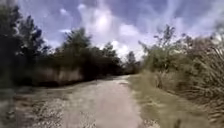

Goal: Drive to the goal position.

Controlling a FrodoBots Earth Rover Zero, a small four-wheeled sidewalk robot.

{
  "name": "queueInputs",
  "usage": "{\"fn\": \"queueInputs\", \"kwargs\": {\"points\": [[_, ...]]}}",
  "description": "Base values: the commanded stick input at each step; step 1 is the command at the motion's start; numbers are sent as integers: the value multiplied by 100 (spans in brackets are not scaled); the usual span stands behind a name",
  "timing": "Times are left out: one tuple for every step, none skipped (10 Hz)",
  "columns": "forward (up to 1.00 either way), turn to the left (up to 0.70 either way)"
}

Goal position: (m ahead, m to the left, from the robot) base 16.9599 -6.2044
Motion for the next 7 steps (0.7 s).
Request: {"fn": "queueInputs", "kwargs": {"points": [[100, 0], [100, 0], [100, 0], [100, 0], [100, 0], [100, -13], [100, -37]]}}
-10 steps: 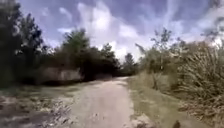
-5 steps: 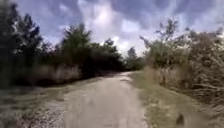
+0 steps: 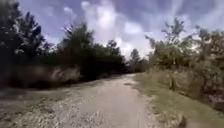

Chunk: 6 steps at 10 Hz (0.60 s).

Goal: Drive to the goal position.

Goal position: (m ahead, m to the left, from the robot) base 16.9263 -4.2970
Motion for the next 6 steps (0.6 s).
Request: {"fn": "queueInputs", "kwargs": {"points": [[100, -40], [100, -40], [100, -40], [100, -40], [100, -37], [100, -14]]}}
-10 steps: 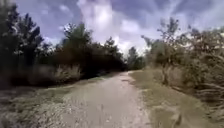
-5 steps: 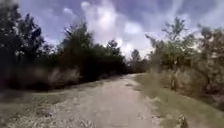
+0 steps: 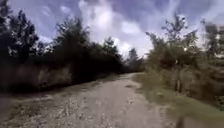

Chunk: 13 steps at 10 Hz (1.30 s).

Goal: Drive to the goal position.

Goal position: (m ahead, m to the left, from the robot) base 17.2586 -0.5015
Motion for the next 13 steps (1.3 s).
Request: {"fn": "queueInputs", "kwargs": {"points": [[100, 0], [100, 0], [100, 0], [100, 0], [100, 0], [100, 0], [100, 0], [100, 0], [100, 1], [100, 40], [100, 40], [100, 36], [100, 21]]}}
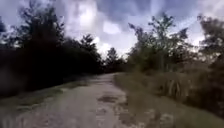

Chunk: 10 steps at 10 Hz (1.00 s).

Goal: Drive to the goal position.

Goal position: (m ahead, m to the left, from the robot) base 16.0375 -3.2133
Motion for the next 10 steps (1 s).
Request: {"fn": "queueInputs", "kwargs": {"points": [[100, 6], [100, 0], [100, 0], [100, 0], [100, 0], [100, 0], [100, 0], [100, 0], [100, 0], [100, 0]]}}
